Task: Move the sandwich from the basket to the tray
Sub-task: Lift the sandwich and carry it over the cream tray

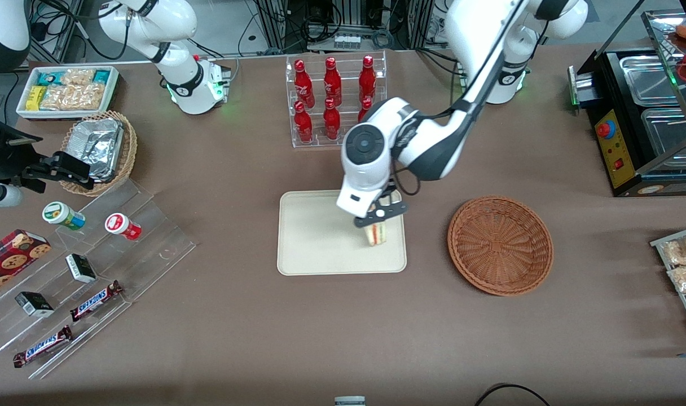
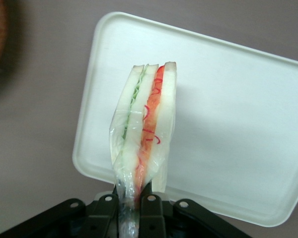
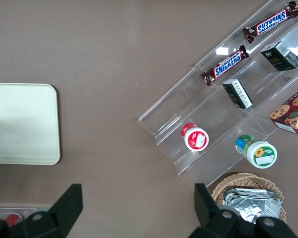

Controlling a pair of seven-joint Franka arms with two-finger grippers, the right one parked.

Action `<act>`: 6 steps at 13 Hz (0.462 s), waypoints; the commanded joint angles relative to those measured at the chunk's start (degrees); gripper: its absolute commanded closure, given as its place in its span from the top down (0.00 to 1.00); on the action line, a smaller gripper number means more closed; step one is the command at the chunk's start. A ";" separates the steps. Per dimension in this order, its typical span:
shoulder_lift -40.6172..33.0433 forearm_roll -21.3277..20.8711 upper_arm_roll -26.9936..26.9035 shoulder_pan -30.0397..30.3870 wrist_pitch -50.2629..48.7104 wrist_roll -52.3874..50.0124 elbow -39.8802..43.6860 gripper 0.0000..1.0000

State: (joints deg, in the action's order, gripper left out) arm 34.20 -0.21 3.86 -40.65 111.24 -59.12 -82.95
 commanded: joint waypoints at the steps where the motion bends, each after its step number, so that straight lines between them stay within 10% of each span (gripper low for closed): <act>1: 3.59 -1.02 -0.78 -3.46 0.55 4.53 2.80 0.00; 6: 6.66 -1.63 -0.78 -3.91 0.55 10.96 2.36 0.00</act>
State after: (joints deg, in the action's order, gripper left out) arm 39.56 -0.64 3.71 -44.11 112.01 -49.53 -82.11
